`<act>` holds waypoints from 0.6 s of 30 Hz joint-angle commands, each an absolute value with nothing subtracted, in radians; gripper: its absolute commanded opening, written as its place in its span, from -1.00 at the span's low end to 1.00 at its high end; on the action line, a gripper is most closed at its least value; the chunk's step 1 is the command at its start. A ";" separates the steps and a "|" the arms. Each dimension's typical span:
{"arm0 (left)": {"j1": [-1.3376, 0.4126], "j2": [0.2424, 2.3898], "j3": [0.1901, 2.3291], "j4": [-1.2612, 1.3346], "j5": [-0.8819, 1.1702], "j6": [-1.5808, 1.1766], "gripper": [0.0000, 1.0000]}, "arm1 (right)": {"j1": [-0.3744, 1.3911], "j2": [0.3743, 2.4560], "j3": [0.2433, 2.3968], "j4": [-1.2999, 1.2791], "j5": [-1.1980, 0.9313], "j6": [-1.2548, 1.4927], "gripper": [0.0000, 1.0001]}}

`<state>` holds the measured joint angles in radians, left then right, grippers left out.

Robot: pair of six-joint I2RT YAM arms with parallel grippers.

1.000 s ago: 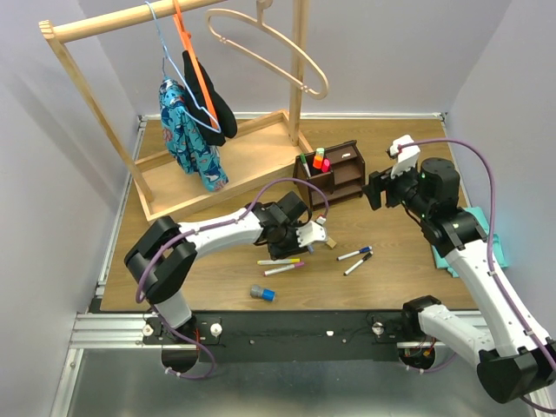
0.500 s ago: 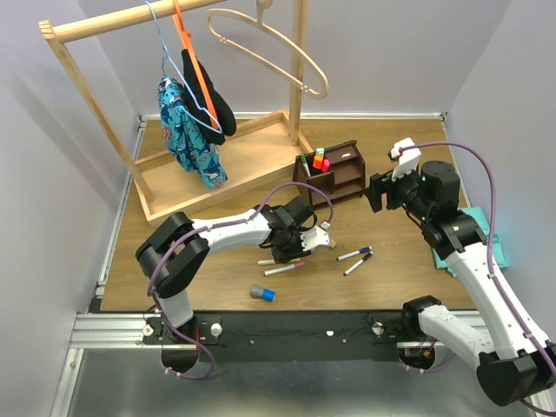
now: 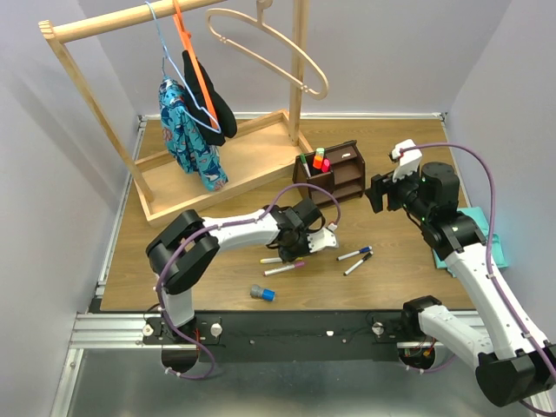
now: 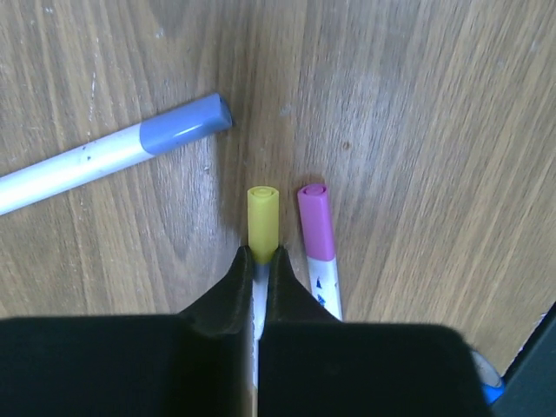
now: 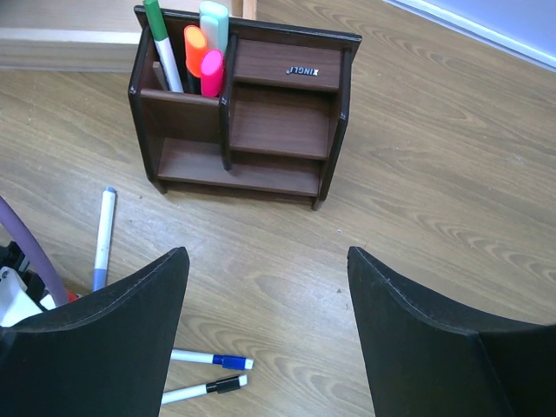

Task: Sort the stationery into containers
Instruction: Pick up the pen from the center of the board.

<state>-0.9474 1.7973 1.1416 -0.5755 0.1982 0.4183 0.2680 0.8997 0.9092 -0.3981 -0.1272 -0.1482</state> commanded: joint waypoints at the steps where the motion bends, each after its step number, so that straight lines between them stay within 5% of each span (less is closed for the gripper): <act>1: -0.948 1.803 1.187 -0.624 0.254 0.411 -1.00 | 0.256 0.899 0.919 -0.390 -0.121 -0.137 0.61; 11: -0.819 1.487 1.379 -0.566 0.648 0.555 -1.00 | 0.247 0.977 0.974 -0.356 -0.106 -0.133 0.60; 18: -0.704 1.443 1.102 0.328 0.616 0.242 -1.00 | 0.198 1.057 1.026 -0.321 -0.112 -0.088 0.59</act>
<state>-0.7563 1.3952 1.2755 -0.2764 0.5926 0.4393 0.2394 1.0145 0.9695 -0.3801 -0.1226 -0.1360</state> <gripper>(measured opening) 0.024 0.798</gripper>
